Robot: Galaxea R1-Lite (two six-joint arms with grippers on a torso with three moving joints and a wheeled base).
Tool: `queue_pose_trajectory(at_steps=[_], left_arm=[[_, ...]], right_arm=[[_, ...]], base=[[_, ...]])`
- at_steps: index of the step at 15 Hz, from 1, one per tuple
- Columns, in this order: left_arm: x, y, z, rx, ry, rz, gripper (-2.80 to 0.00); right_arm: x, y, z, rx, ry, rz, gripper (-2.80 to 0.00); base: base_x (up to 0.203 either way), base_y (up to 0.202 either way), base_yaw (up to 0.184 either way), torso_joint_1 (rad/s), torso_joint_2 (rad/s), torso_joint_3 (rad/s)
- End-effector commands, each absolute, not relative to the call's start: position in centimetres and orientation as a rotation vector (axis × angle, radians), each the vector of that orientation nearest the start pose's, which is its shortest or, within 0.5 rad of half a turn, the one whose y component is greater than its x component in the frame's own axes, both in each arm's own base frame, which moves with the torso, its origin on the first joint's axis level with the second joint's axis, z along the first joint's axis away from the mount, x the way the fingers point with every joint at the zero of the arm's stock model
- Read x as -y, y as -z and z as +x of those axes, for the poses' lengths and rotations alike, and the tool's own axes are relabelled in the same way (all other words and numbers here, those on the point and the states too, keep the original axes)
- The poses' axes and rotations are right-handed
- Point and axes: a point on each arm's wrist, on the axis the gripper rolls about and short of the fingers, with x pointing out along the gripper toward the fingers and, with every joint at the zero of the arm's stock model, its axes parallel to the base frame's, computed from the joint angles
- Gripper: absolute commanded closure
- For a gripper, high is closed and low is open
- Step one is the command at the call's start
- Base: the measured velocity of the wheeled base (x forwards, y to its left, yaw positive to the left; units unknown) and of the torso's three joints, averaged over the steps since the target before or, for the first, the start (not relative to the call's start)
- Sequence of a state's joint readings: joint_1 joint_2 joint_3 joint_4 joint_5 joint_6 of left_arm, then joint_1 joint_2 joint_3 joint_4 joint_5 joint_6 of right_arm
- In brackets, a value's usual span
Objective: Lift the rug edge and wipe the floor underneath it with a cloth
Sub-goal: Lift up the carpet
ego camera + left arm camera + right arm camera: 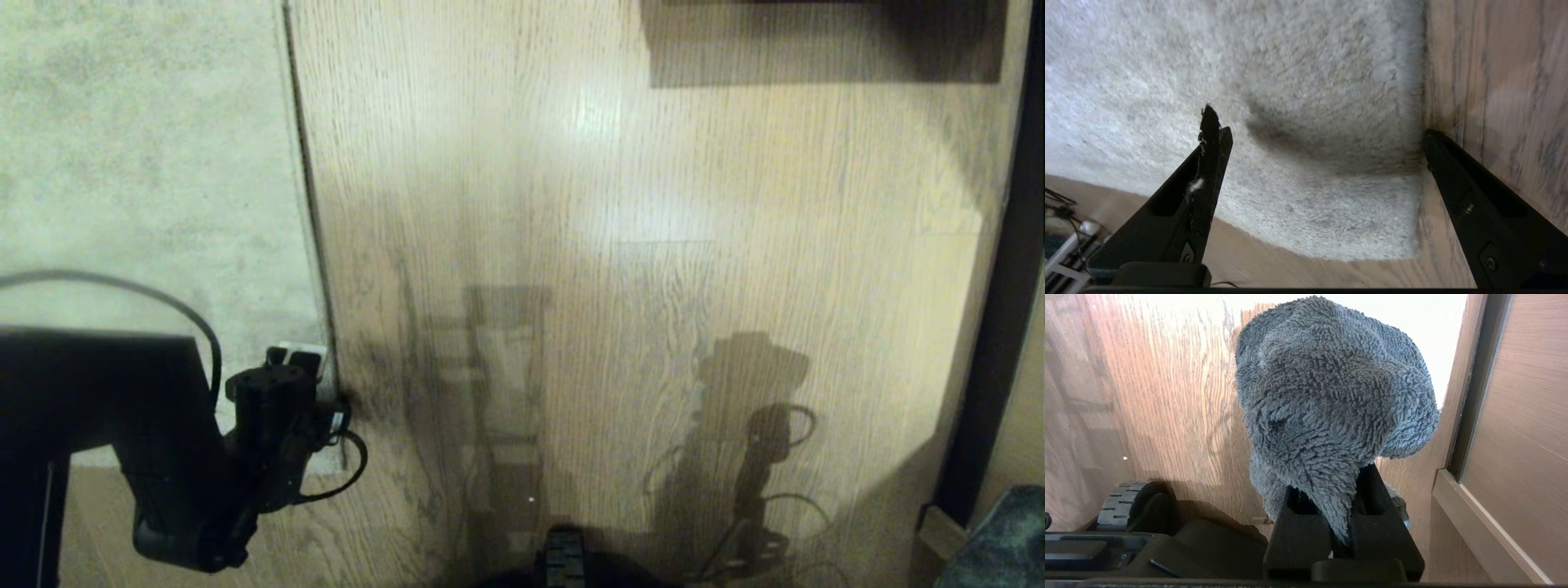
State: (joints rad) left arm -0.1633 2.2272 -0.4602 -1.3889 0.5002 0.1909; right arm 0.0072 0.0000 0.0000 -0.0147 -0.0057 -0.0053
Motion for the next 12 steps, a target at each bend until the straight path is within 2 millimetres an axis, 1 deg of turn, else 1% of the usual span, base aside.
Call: queue_pose_trajectory(at_steps=[1,4,6,9,12], left_arm=[[4.5,-1.3,31.1,-0.395,-0.284,0.317,-2.80],[4.5,-1.2,31.0,-0.400,-0.284,0.320,-2.80],[4.0,-0.8,30.4,-0.433,-0.297,0.334,-2.80],[1.6,-0.6,29.7,-0.482,-0.342,0.388,-2.80],[-1.4,-1.0,29.5,-0.453,-0.361,0.431,-2.80]], right_arm=[[0.0,-7.7,-2.3,0.014,-0.001,-0.006,0.00],[0.0,-7.7,-2.3,0.012,-0.001,-0.006,0.00],[0.0,-7.7,-2.3,0.014,-0.001,-0.006,0.00],[0.0,-7.7,-2.3,0.013,-0.001,-0.006,0.00],[0.0,-7.7,-2.3,0.012,-0.001,-0.006,0.00]], base=[[0.000,0.000,0.000,0.000,0.00,0.000],[0.000,0.000,0.000,0.000,0.00,0.000],[0.000,0.000,0.000,0.000,0.00,0.000],[0.000,0.000,0.000,0.000,0.00,0.000],[0.000,0.000,0.000,0.000,0.00,0.000]])
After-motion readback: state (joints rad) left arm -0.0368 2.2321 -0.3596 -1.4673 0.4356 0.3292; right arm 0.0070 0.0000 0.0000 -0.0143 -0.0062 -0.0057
